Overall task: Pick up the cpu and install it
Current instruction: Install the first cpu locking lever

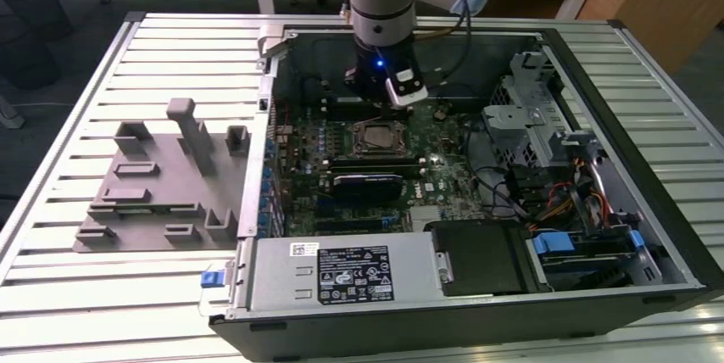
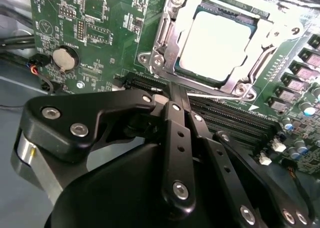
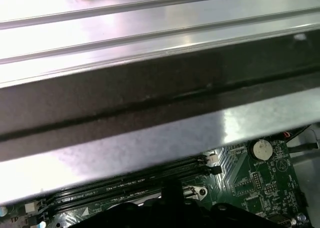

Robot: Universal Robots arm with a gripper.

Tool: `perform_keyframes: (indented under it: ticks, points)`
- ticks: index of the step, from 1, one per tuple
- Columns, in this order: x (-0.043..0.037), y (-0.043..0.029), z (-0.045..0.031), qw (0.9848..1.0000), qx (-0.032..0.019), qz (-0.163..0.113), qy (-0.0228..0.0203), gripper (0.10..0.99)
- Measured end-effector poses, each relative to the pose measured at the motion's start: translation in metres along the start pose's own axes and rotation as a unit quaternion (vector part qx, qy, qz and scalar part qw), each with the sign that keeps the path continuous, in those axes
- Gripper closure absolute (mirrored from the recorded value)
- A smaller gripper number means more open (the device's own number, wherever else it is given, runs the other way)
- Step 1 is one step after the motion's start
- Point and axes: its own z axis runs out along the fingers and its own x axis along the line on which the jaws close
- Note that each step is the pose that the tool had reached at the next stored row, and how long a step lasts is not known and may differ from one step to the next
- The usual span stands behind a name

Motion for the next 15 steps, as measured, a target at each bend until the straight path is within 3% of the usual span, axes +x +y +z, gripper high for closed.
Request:
perform_keyframes:
  ticks: [11, 15]
  points:
    - [0.0079, 0.0026, 0.0026, 0.9999, 0.0006, 0.011, -0.004, 0.98]
    - [0.0091, 0.0024, 0.0041, 0.9998, 0.0009, 0.019, -0.0079, 0.98]
